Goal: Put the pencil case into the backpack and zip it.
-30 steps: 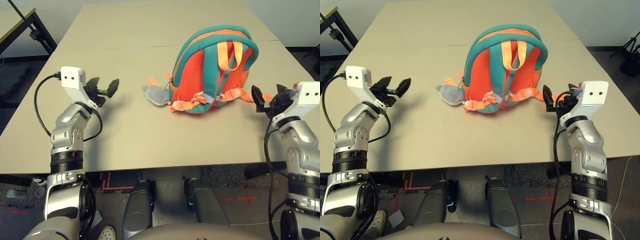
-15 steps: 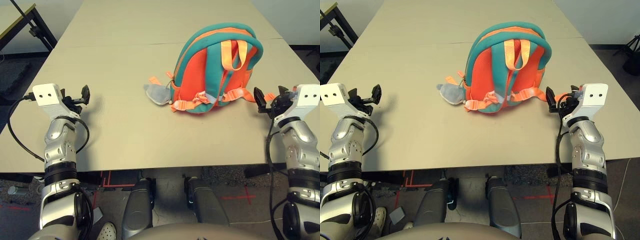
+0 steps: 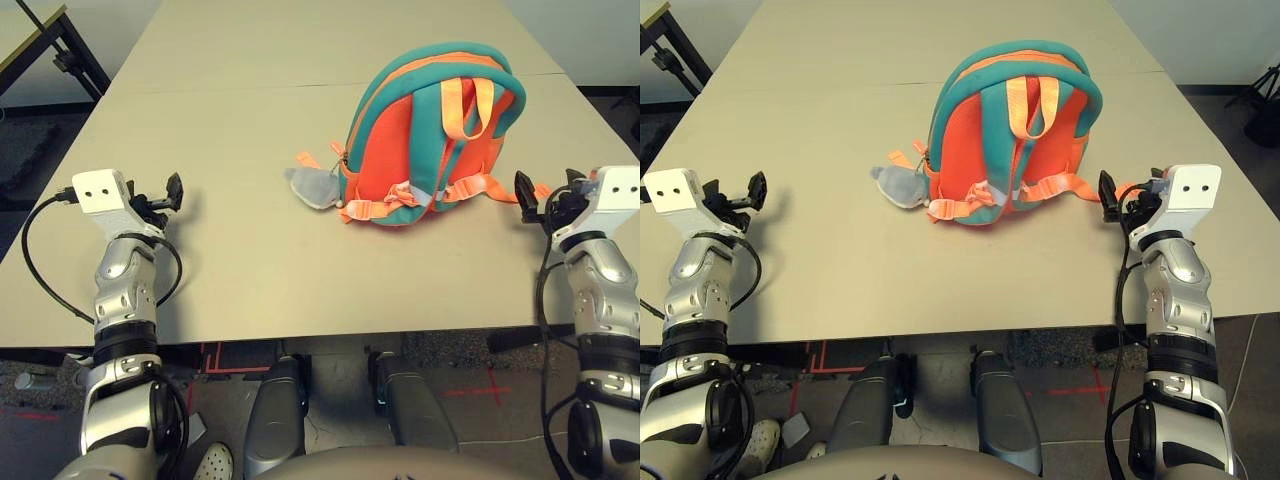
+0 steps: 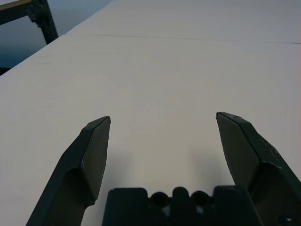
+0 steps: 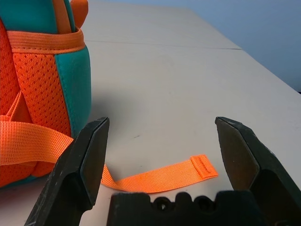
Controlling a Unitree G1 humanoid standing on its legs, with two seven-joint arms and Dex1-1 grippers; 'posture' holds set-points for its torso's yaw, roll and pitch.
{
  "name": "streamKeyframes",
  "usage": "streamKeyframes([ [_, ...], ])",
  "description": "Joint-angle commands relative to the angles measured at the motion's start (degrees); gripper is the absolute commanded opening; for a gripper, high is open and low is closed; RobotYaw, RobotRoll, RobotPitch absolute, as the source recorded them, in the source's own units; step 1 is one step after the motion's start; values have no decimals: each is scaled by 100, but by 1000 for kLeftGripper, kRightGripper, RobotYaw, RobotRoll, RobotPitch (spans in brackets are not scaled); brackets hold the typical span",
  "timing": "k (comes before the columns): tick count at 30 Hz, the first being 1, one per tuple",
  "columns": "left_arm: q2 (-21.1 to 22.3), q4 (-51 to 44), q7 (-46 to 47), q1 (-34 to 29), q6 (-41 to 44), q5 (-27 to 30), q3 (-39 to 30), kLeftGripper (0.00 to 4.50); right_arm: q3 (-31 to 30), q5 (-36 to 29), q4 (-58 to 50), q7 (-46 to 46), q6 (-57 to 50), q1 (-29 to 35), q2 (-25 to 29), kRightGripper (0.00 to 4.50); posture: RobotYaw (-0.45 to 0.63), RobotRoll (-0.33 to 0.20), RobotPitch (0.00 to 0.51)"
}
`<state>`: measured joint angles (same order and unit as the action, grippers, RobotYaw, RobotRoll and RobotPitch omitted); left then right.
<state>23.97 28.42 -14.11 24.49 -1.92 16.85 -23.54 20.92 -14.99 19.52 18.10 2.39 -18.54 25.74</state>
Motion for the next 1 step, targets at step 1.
streamKeyframes([
  [1,26,127,-13,-15,-55,-31,22,4500,-27,49,-29,-52,42,6,-3,4446,-60,0,161],
])
